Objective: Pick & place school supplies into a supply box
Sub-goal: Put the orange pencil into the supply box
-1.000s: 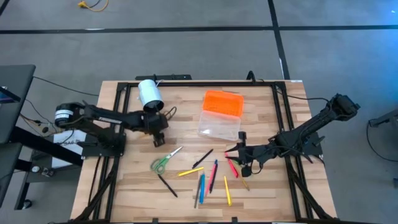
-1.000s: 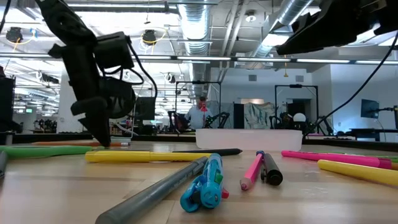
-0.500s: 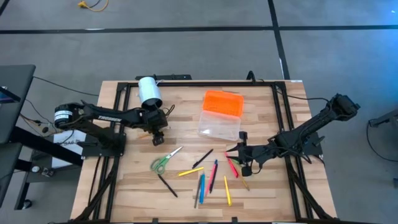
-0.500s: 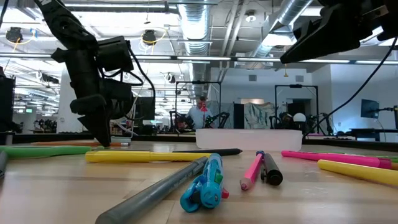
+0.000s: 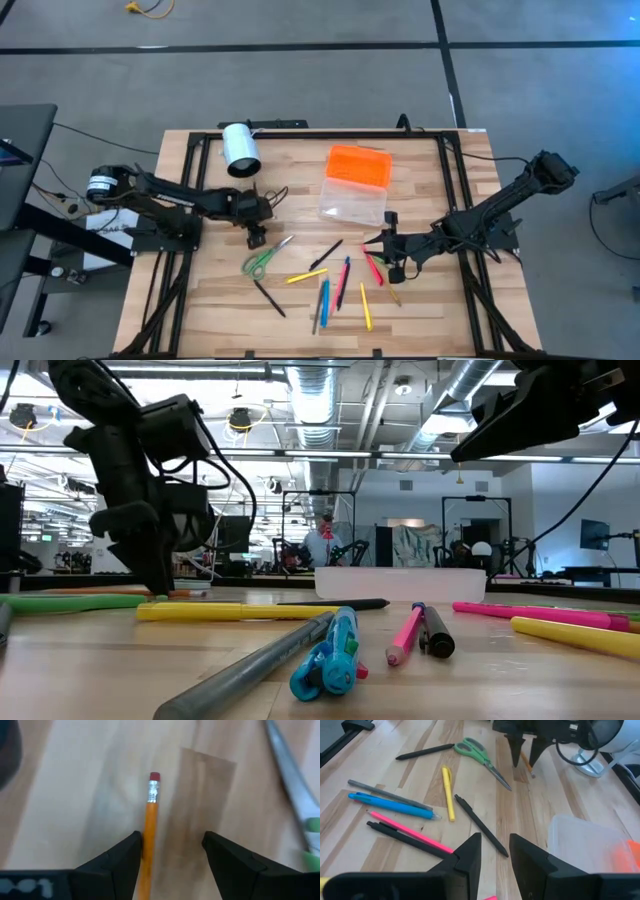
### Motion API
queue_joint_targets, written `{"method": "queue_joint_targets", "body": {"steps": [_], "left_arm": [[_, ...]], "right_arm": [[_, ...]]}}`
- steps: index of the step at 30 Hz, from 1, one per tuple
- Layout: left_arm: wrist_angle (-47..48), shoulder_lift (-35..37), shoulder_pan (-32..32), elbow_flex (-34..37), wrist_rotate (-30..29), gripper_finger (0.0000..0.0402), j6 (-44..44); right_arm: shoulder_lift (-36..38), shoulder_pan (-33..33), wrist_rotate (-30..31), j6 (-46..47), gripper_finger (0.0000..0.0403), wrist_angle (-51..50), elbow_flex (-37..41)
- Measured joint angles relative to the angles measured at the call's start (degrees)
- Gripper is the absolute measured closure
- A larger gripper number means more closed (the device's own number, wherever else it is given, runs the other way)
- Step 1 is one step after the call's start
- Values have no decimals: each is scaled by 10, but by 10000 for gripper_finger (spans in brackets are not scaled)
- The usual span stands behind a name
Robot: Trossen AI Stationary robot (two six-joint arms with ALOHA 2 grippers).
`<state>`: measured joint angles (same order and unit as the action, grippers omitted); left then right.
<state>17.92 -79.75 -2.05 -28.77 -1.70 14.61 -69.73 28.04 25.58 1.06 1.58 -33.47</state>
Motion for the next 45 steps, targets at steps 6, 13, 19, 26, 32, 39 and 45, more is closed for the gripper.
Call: {"method": "queue_joint_targets", "body": {"steps": [6, 13, 19, 26, 32, 39, 45], "left_arm": [[13, 0, 50, -3, -11, 194, 55], [142, 0, 92, -34, -20, 194, 105], [212, 0, 121, -46, -15, 194, 145], [249, 0, 154, -46, -15, 204, 184], [211, -9, 160, -46, -11, 311, 134], [194, -30, 161, -53, -22, 384, 111], [187, -30, 173, -52, -67, 395, 101]], "right_arm": [[0, 0, 0, -1, 305, 2, 0], [0, 0, 0, -1, 305, 2, 0], [0, 0, 0, -1, 305, 1, 0], [0, 0, 0, -1, 305, -7, 0], [0, -1, 0, -6, 305, -7, 0], [0, -1, 0, -6, 305, -7, 0], [0, -1, 0, -6, 305, -7, 0]]}}
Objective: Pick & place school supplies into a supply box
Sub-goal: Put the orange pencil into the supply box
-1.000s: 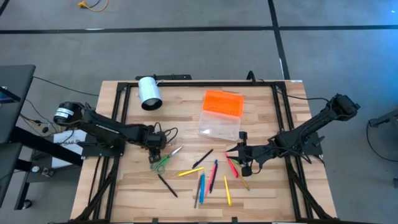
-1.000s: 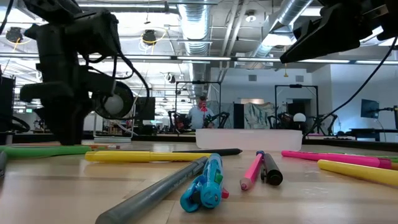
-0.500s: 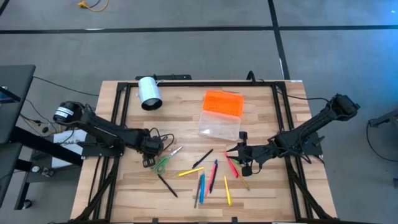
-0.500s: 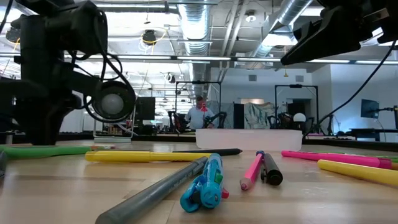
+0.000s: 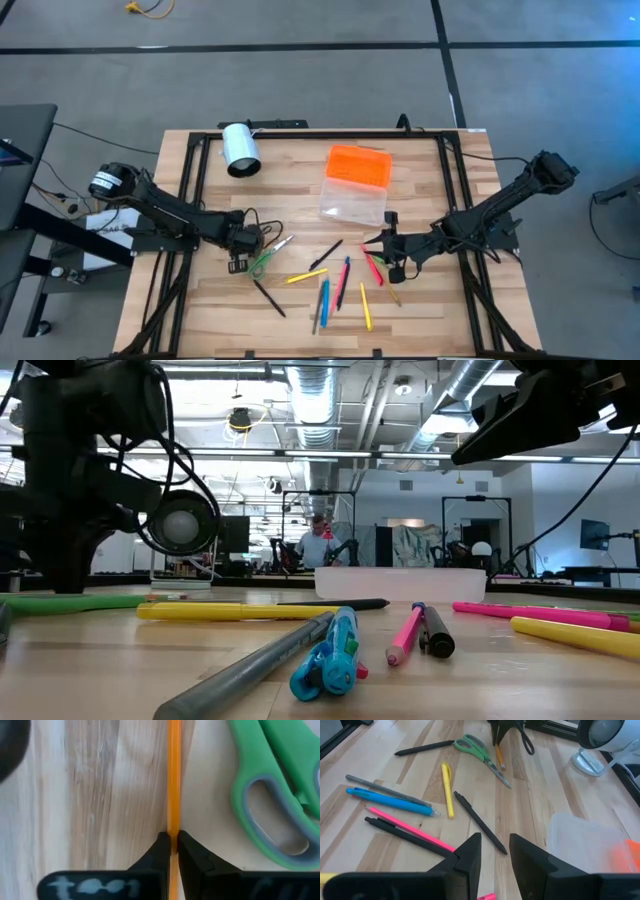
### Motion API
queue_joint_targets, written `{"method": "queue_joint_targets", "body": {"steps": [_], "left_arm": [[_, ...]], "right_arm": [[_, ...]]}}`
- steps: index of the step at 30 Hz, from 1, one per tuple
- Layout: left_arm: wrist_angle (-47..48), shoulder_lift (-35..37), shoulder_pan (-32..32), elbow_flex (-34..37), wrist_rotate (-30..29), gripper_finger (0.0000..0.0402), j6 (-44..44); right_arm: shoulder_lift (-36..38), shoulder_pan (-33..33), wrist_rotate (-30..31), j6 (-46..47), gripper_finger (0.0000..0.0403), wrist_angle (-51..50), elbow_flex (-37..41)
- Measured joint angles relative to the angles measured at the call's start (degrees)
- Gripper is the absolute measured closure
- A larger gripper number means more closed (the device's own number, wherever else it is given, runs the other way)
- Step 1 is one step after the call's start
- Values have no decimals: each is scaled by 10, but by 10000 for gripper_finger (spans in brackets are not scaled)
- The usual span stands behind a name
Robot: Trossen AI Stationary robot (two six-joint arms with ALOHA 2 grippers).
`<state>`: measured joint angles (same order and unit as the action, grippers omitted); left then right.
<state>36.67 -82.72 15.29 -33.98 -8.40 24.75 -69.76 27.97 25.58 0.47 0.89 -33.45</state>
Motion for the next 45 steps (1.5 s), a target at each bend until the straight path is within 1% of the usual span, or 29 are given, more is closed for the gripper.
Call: {"method": "queue_joint_targets", "body": {"steps": [3, 10, 13, 16, 21, 24, 30, 34, 38, 41, 45], "left_arm": [[-4, -1, 25, 2, -44, 397, -1], [-32, -12, 85, 10, -183, 400, 0], [-41, -26, 102, 10, -227, 401, 0], [-55, -56, 116, 8, -270, 401, -11], [-33, -126, 134, -35, -328, 401, -19], [-4, -151, 136, -72, -365, 401, -19], [39, -161, 135, -135, -420, 401, -22], [43, -160, 133, -164, -437, 401, -39], [39, -160, 113, -189, -457, 401, -50], [2, -160, 89, -200, -465, 401, -90], [-119, -159, 42, -203, -445, 401, -194]], "right_arm": [[0, 0, 0, 0, 305, 0, 0], [0, 0, 0, -5, 305, 11, 0], [0, 0, 0, -9, 305, 17, 0], [0, 0, 0, -9, 305, 17, 0], [0, -2, 0, -9, 305, 20, 0], [0, -4, 0, -9, 305, 21, 0], [0, -4, 0, -9, 305, 22, 0], [0, -4, 0, -9, 305, 22, 0], [0, -4, 0, -9, 305, 22, 0], [0, -4, 0, -9, 305, 22, 0], [0, -4, 0, -9, 305, 22, 0]]}}
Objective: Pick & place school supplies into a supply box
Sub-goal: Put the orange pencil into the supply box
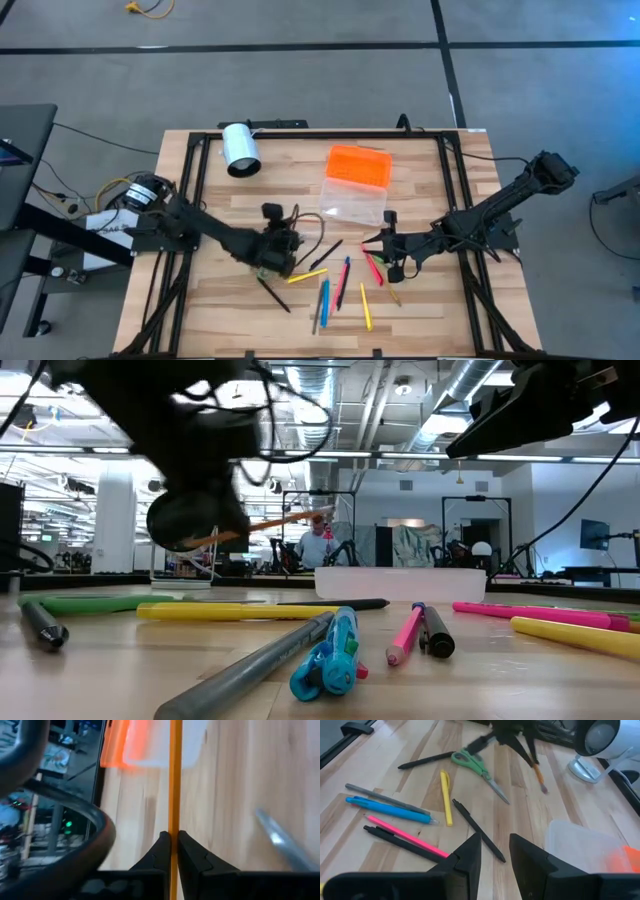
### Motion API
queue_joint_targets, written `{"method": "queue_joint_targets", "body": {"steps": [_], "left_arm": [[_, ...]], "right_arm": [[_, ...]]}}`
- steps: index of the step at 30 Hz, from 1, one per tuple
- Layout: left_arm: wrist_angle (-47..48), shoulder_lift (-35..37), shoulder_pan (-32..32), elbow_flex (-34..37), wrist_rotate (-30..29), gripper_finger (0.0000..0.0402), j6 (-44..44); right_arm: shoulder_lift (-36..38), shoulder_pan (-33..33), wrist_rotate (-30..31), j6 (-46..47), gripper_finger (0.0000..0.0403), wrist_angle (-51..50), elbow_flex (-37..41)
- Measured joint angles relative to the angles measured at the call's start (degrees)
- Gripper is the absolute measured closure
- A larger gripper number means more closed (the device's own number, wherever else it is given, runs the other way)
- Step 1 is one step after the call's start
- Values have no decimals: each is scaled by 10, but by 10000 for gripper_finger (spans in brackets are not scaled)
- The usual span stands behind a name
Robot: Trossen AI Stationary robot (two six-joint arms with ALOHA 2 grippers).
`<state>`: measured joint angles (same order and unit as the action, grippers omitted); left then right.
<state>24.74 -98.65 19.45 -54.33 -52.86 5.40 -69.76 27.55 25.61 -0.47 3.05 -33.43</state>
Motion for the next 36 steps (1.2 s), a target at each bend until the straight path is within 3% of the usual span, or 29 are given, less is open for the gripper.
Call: {"method": "queue_joint_targets", "body": {"steps": [7, 19, 28, 36], "left_arm": [[-225, 0, -92, 0, 106, 401, -157], [-339, -49, -180, -74, 247, 401, -240], [-327, -150, -207, -182, 311, 401, -242], [-211, -223, -208, -301, 281, 401, -255]], "right_arm": [[0, 1, 0, 0, 305, 0, 0], [0, 8, 0, -16, 305, 7, 0], [0, 41, 3, -30, 305, 4, 0], [0, 73, 34, -21, 305, -18, 0]]}}
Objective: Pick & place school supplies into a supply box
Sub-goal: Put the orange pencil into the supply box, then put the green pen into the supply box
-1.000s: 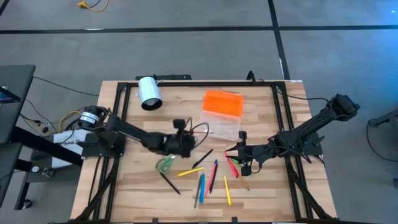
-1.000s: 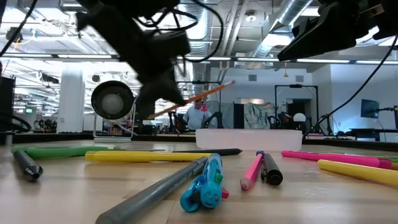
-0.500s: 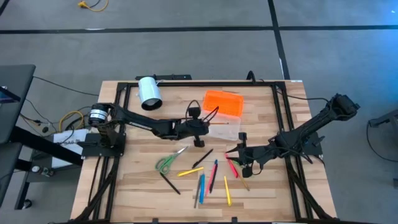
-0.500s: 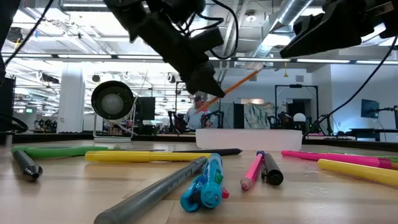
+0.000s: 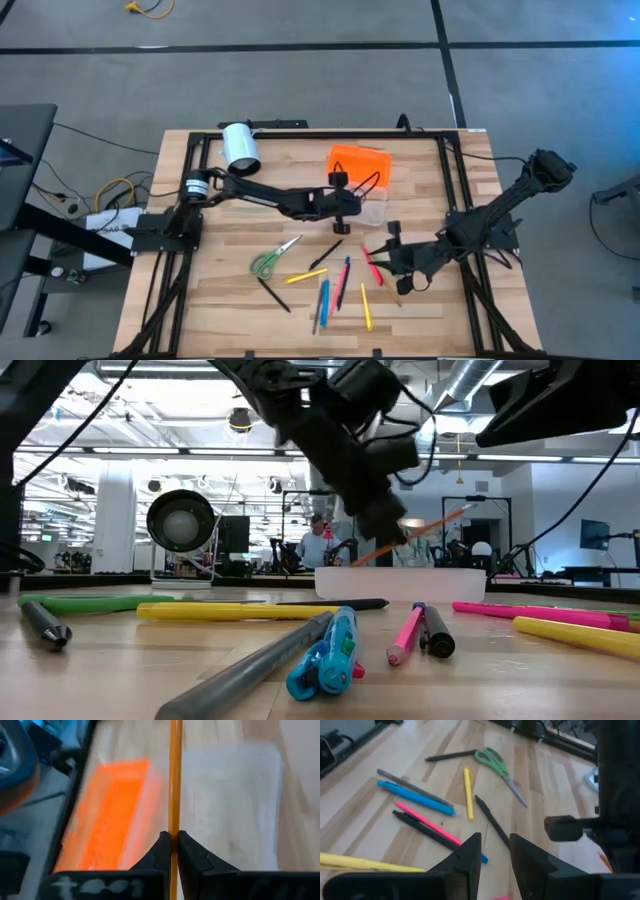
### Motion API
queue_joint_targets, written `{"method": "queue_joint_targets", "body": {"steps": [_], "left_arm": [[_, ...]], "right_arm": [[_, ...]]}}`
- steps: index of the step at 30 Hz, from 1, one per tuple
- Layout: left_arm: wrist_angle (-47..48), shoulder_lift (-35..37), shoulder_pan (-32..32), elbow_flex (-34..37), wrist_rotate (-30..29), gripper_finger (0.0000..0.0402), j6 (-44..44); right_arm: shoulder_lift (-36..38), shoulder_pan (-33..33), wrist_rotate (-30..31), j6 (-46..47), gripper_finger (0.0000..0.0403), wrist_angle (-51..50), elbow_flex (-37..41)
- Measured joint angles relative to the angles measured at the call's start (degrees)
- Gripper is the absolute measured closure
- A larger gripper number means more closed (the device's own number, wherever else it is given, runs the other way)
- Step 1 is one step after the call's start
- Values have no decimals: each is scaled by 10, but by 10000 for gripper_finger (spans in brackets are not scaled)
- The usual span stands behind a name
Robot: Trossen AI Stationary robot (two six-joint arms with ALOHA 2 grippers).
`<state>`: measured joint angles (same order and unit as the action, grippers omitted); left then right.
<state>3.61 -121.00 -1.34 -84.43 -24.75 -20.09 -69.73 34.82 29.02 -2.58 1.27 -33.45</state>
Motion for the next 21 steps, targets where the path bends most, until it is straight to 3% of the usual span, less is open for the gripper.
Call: {"method": "queue_joint_targets", "body": {"steps": [6, 16, 21], "left_arm": [[56, -1, -7, -18, 6, 382, 15], [86, 3, -9, -17, -19, 256, 16], [187, 36, -2, -17, -35, 234, 52]], "right_arm": [[0, 18, 56, 26, 305, -31, 0], [0, 19, 71, 86, 305, -72, 0], [0, 22, 70, 173, 305, -124, 0]]}}
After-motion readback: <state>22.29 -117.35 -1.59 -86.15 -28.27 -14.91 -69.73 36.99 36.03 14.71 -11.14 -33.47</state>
